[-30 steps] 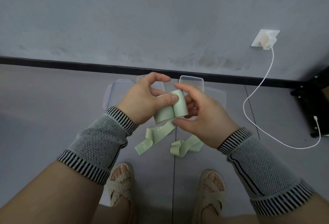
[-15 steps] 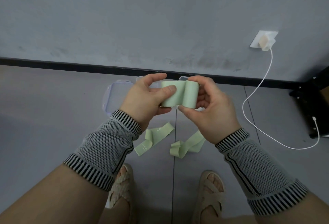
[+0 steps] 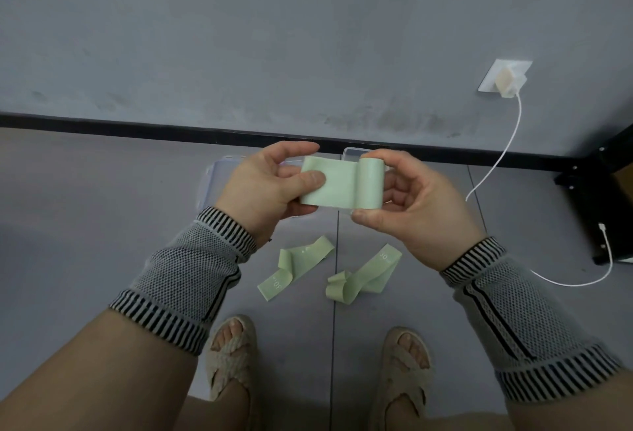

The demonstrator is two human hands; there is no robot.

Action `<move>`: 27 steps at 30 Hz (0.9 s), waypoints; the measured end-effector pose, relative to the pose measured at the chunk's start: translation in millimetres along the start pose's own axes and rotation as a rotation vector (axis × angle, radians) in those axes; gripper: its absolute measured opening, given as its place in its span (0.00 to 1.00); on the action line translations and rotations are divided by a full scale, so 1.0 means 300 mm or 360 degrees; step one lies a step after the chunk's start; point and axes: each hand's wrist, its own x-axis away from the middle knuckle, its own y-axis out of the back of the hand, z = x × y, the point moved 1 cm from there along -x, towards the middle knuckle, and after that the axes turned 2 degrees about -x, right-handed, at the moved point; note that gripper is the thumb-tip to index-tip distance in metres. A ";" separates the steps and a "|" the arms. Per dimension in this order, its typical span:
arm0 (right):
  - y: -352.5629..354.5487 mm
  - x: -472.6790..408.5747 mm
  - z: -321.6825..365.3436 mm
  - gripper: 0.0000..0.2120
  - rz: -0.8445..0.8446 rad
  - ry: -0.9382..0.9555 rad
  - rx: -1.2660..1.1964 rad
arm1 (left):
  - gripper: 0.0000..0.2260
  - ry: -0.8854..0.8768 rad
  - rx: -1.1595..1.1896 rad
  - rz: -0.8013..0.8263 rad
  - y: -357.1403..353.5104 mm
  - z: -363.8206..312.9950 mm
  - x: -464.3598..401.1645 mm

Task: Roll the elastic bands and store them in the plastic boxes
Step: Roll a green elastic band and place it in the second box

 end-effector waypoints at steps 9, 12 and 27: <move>-0.040 -0.012 -0.038 0.25 -0.0239 0.0111 0.0546 | 0.11 -0.0175 0.0009 -0.0089 -0.076 0.009 0.008; -0.051 -0.016 -0.047 0.24 -0.0367 0.0168 0.0685 | 0.13 -0.0241 -0.0149 -0.0140 -0.099 0.020 0.009; -0.054 -0.001 -0.048 0.33 -0.0116 -0.0024 0.0430 | 0.17 -0.0122 -0.0012 -0.0044 -0.082 0.028 0.002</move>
